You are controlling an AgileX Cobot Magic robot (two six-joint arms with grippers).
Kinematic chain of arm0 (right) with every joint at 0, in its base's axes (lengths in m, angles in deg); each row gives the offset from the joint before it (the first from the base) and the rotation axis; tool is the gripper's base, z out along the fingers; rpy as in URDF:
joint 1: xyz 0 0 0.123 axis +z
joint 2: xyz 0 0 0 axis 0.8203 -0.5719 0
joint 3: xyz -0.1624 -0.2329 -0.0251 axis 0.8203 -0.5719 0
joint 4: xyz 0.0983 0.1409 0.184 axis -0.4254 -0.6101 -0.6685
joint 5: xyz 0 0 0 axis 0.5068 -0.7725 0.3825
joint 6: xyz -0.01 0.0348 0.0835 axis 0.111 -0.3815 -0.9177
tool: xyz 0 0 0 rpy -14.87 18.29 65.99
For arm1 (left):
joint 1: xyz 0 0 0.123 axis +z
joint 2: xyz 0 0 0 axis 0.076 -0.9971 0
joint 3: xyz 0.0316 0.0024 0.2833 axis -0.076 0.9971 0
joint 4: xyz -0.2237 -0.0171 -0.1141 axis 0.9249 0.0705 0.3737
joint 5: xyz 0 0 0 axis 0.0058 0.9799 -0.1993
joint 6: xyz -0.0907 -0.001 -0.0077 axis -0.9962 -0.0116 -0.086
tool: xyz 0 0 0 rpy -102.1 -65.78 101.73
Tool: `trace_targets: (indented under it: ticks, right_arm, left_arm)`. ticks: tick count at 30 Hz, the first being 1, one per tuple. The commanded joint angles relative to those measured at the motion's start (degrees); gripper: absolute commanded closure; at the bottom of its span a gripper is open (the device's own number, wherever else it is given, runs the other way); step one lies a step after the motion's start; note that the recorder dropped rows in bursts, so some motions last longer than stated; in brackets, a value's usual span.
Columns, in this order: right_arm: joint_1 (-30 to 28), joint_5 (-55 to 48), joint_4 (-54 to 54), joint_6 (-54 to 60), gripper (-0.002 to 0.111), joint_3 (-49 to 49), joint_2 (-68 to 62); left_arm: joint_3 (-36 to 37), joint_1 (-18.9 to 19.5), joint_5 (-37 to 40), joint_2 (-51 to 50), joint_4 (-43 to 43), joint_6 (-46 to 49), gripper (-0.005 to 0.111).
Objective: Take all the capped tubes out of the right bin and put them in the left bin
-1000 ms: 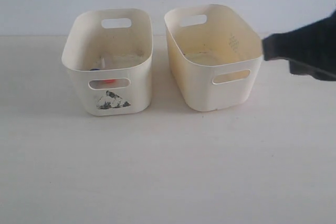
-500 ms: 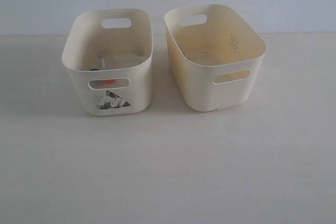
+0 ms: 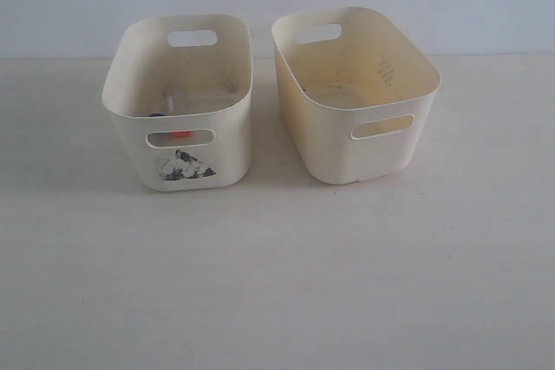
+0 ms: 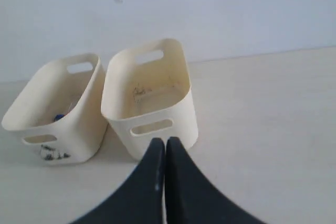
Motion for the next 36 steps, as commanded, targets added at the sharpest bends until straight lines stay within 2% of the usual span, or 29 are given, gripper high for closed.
trace_targets:
  ticks: [1,6,14,16,20,24,28,36]
  right_arm:
    - [-6.72,7.62,0.84,-0.16,0.108,-9.12,9.39]
    - [-11.69,20.77,-0.16,-1.12,0.108,-21.97,17.04]
    - [-11.93,43.84,0.33,-1.27,0.108,-40.01,17.48]
    - [-11.93,45.82,0.33,-1.27,0.108,-42.57,17.48]
    - [-11.98,43.57,-0.81,-1.29,0.108,-42.57,17.48]
    - [-15.25,42.29,-0.48,-1.19,0.108,-42.57,17.48]
    - [-20.01,34.56,-2.75,-1.69,0.108,-42.57,17.48]
    - [-20.42,33.82,-2.75,-1.69,0.108,-42.57,17.48]
  left_arm:
    - [-0.23,0.06,-0.9,0.11,0.06,-0.66,0.102]
    - [-0.23,0.06,-0.9,0.11,0.06,-0.66,0.102]
    - [-0.23,0.06,-0.9,0.11,0.06,-0.66,0.102]
    - [-0.23,0.06,-0.9,0.11,0.06,-0.66,0.102]
    - [-0.23,0.06,-0.9,0.11,0.06,-0.66,0.102]
    - [-0.23,0.06,-0.9,0.11,0.06,-0.66,0.102]
    - [-0.23,0.06,-0.9,0.11,0.06,-0.66,0.102]
    - [-0.23,0.06,-0.9,0.11,0.06,-0.66,0.102]
